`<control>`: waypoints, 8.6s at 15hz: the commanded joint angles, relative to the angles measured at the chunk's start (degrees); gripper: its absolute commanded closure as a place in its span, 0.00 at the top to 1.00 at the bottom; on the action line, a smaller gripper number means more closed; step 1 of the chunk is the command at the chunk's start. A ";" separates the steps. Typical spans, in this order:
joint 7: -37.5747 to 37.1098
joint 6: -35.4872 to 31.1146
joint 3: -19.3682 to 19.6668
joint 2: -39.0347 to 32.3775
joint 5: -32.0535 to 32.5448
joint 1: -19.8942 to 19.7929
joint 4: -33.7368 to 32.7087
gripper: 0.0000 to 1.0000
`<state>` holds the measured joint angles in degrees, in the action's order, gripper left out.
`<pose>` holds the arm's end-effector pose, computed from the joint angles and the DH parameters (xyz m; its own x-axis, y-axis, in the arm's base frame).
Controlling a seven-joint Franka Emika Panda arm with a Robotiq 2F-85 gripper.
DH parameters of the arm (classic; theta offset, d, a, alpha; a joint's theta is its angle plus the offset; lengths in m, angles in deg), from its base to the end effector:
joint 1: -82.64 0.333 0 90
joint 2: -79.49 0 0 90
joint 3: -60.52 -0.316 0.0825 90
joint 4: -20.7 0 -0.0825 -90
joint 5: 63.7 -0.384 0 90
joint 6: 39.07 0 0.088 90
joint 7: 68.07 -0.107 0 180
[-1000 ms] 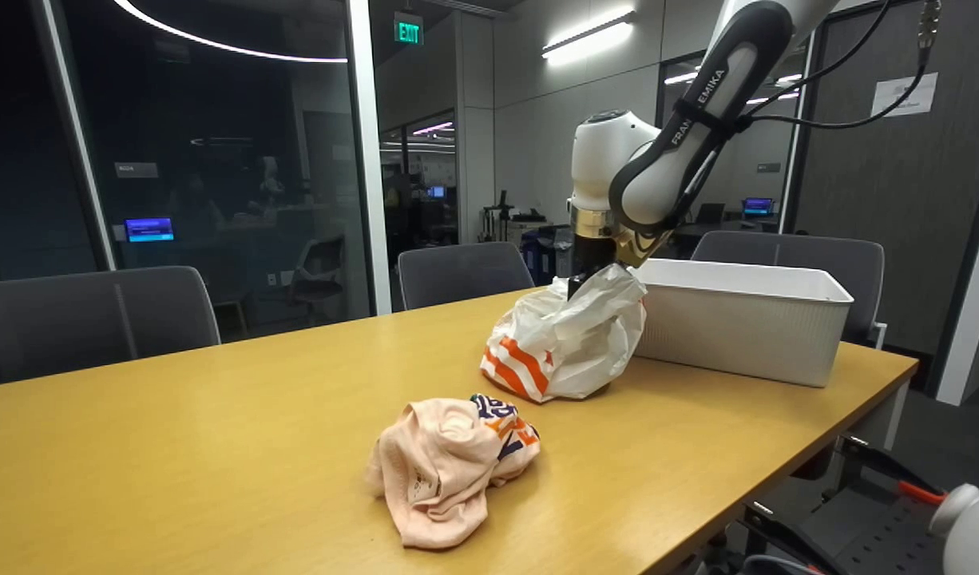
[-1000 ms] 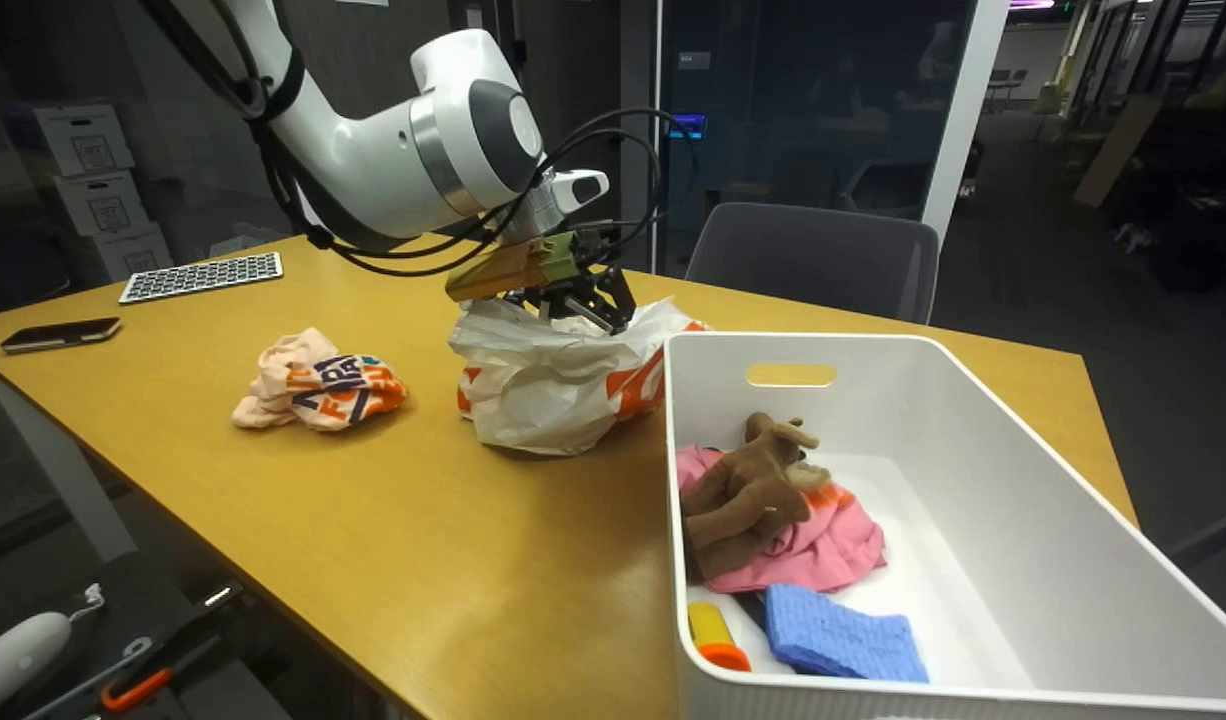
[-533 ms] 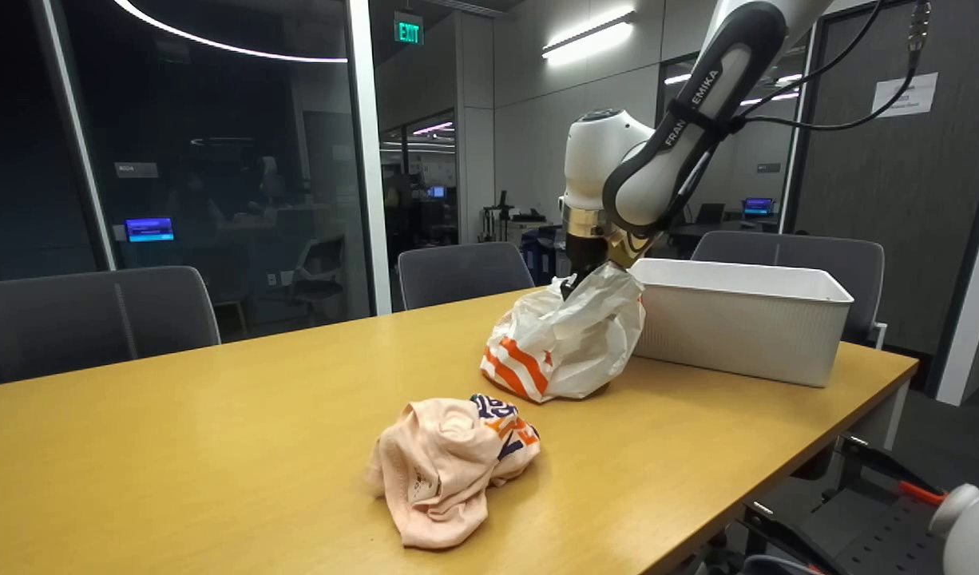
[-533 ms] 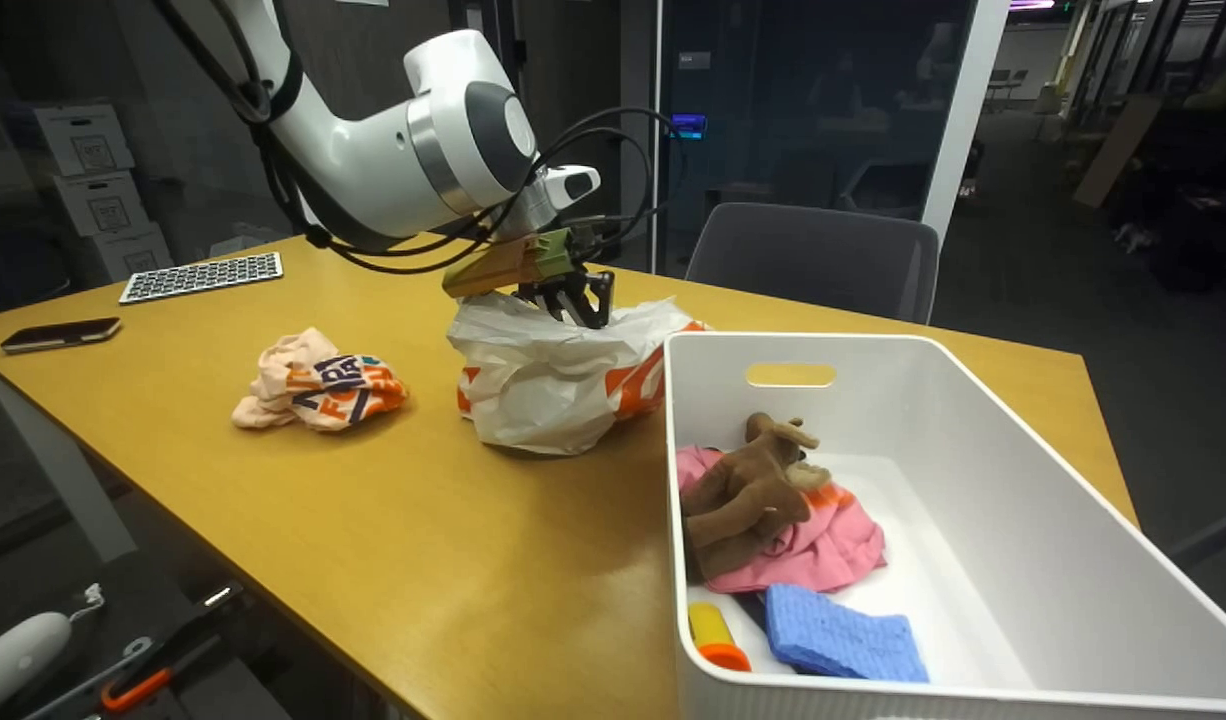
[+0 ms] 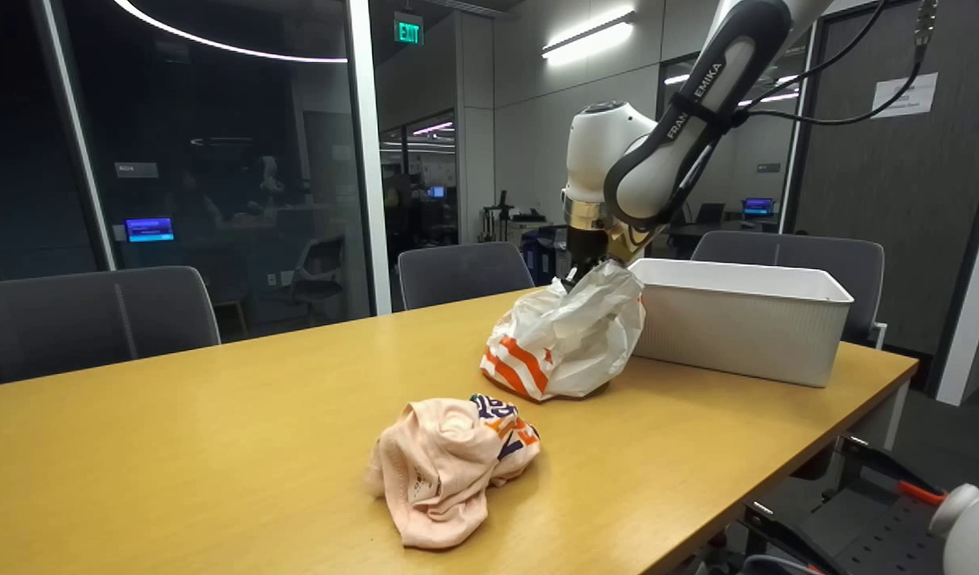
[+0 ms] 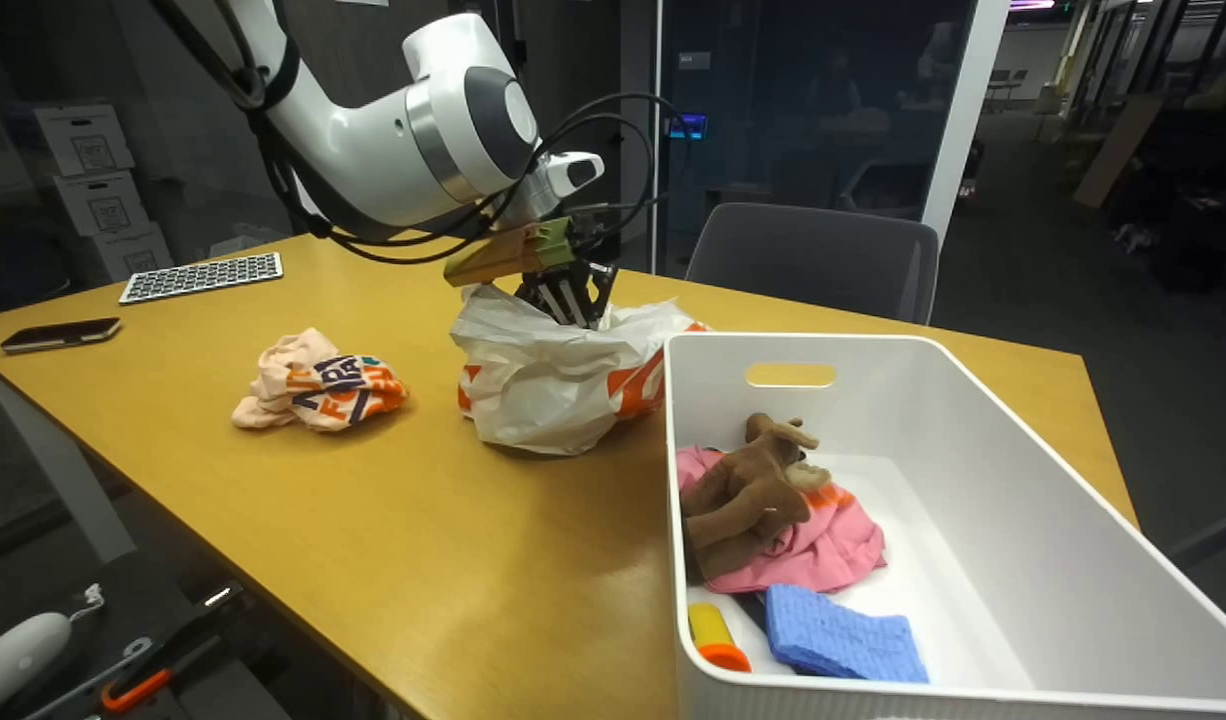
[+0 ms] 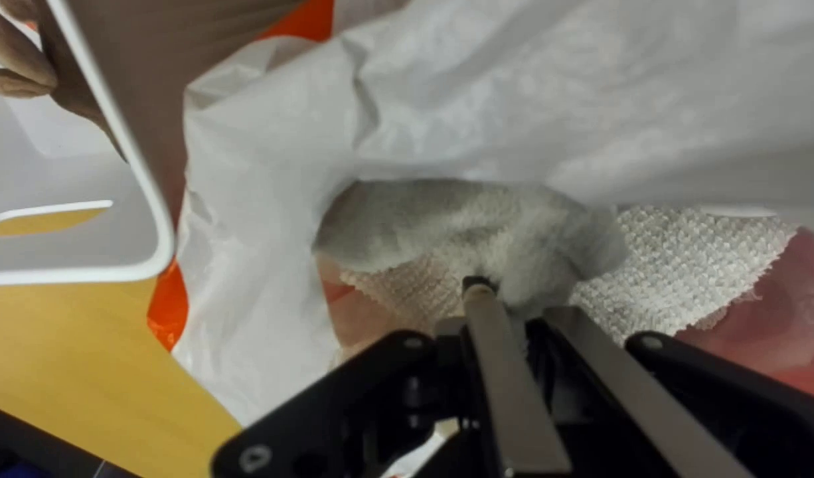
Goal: Pick up the cloth in the bag and put it the box and pick up the cloth on the table and put it in the bag
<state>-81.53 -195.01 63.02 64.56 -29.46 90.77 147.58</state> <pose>0.5650 0.0767 0.2800 0.8896 0.4003 0.2200 0.3237 -0.8923 0.3147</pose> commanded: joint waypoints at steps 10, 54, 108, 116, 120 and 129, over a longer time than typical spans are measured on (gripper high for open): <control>-21.53 9.74 -0.27 17.21 23.81 5.37 -1.75 0.00; -60.90 40.45 -1.30 30.45 48.18 -7.05 18.91 1.00; -3.53 -17.67 -14.92 3.96 -11.72 18.70 15.21 1.00; -7.05 -21.40 -11.69 -9.41 -9.41 21.47 7.59 1.00; -6.45 -22.36 -11.36 -13.67 -9.71 21.20 5.09 0.75; -9.16 -24.16 -9.76 -12.02 -10.45 21.60 4.70 0.08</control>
<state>-88.96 -217.12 51.71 52.29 -39.49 111.50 152.49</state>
